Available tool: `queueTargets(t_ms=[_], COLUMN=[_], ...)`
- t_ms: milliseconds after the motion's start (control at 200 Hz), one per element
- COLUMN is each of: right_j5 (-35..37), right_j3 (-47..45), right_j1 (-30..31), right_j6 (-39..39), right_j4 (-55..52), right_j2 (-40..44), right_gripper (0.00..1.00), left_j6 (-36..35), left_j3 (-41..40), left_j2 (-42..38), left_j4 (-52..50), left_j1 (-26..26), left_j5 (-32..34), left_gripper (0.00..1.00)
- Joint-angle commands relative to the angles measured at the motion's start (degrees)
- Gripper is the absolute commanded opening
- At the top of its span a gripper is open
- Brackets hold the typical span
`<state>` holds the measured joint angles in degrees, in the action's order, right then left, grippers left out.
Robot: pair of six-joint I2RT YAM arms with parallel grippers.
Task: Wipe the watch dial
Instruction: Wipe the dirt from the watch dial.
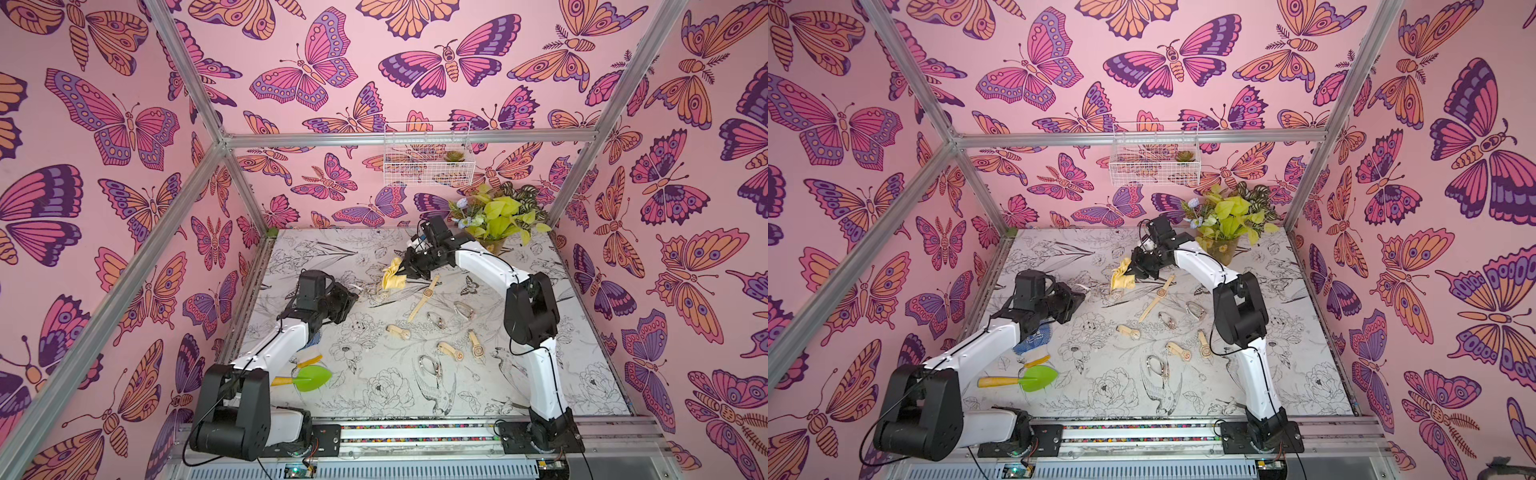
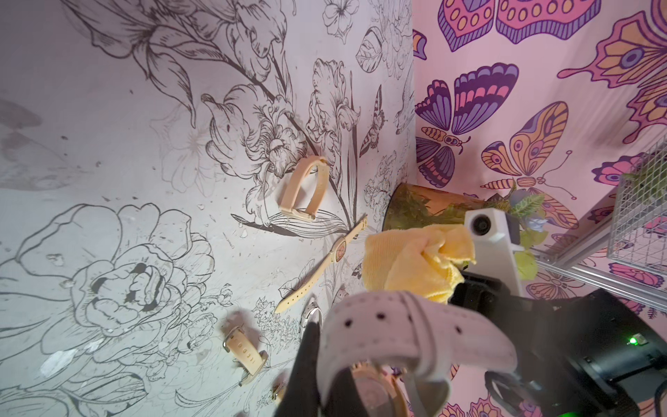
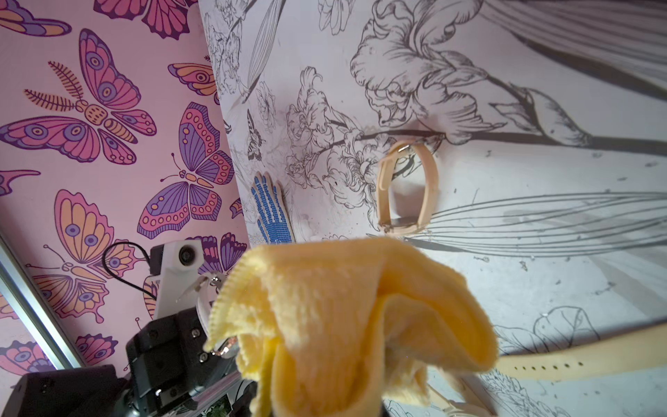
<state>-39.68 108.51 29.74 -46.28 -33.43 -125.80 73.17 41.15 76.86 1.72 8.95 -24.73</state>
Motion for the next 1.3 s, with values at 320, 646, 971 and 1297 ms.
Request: queueTargets(t_ms=[320,646,971,1297], right_j5=[-0.4,-1.1,-1.6,-2.3], right_j3=[-9.1,-0.8,12.2,28.6], right_j1=[7.3,11.1,11.8,10.0], right_j6=[2.9,2.9,2.5,0.0], right_j4=[3.7,1.6,-1.9,-4.8], right_j2=[5.4,-0.3,-8.4,-15.7], right_gripper=[0.00,0.00,0.00,0.00], left_j6=[1.8,1.7,1.6,1.4], left_j3=[-0.5,-0.7,-0.9,-3.5], left_j2=[2.7,4.1,5.4,3.5], left_j4=[4.2,4.6,5.4,5.5], left_j1=[-0.3,0.9,4.5,5.5], left_j5=[-1.7,-1.8,-2.3,-3.2], left_gripper=[0.00,0.00,0.00,0.00])
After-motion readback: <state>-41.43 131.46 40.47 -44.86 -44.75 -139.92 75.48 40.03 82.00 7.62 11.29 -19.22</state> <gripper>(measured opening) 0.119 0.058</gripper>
